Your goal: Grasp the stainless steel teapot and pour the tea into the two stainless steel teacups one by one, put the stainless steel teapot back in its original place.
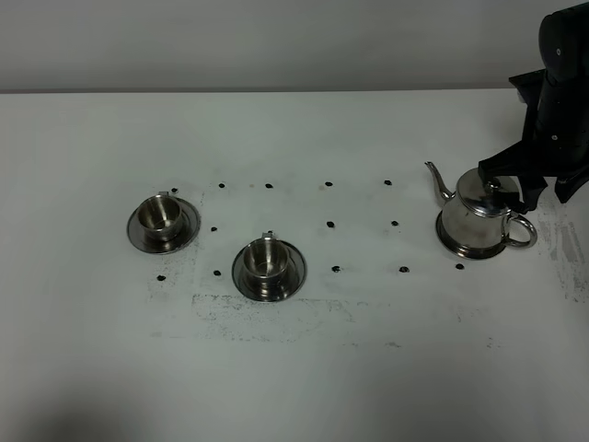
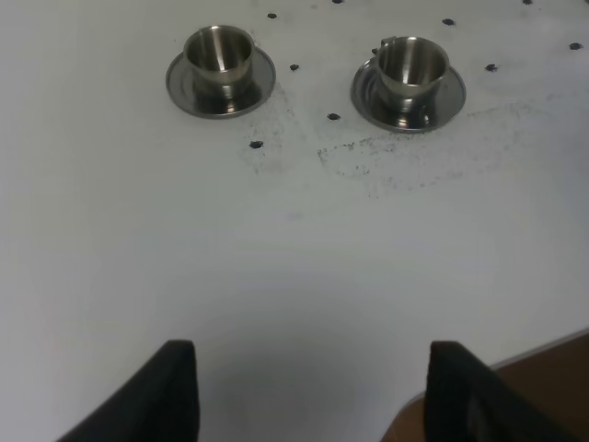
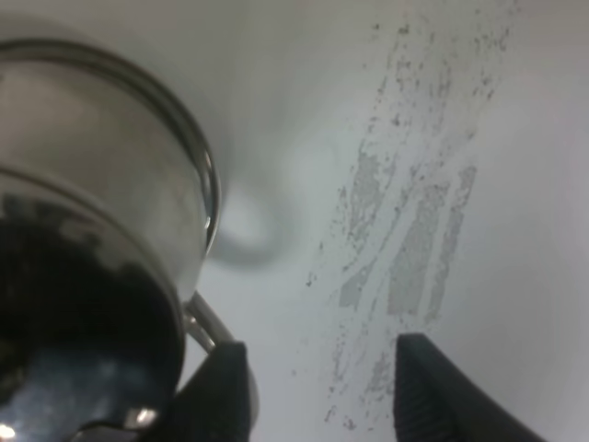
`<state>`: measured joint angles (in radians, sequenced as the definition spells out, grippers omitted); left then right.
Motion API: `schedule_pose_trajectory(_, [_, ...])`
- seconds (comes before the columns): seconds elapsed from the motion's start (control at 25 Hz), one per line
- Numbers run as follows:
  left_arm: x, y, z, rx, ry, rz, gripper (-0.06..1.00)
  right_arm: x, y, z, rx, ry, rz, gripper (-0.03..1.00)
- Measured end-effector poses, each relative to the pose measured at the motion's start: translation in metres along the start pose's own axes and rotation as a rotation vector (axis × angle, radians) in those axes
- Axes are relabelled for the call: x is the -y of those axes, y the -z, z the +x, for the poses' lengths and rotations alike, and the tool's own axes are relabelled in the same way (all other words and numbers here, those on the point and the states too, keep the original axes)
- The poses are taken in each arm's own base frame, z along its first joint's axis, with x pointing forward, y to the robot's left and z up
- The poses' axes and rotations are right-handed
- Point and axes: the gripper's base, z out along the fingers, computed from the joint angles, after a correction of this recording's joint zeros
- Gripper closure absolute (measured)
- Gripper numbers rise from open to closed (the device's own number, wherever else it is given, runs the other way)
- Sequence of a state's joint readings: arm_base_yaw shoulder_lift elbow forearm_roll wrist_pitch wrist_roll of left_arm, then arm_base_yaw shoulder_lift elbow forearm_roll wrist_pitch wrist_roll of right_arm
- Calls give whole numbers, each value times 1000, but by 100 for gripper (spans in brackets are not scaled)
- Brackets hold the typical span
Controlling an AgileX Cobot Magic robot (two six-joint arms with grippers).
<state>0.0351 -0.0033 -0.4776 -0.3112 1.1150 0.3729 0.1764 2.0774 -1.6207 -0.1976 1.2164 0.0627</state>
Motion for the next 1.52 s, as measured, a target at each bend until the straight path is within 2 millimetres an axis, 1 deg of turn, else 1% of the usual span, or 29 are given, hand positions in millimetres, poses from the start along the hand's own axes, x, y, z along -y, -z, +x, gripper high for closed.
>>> schedule_pose_trajectory(0.12, [0,0,0,0,0,0,42,5,-1,0,-2,-6,5,62])
schedule_pose_trajectory(0.28, [0,0,0,0,0,0,42,28,0,3,2,-41,80,62])
schedule_pose_trajectory(0.36, [0,0,0,0,0,0,42,33,5,12,1,-48,93,62])
schedule_pose_trajectory(0.48, [0,0,0,0,0,0,42,35,17,36,10,-51,92,62])
schedule_pose_trajectory(0.56, [0,0,0,0,0,0,42,35,21,49,46,-46,88,62])
schedule_pose_trajectory(0.72, [0,0,0,0,0,0,42,33,24,59,165,-23,78,62])
schedule_pose_trajectory(0.96, [0,0,0,-1,0,0,42,27,4,63,247,-8,61,62])
schedule_pose_trajectory(1.16, [0,0,0,-1,0,0,42,22,-12,55,315,-48,38,62])
schedule_pose_trajectory(1.4, [0,0,0,-1,0,0,42,18,-37,50,262,-46,31,62])
schedule_pose_trajectory(1.52, [0,0,0,-1,0,0,42,16,-41,50,246,-56,19,62])
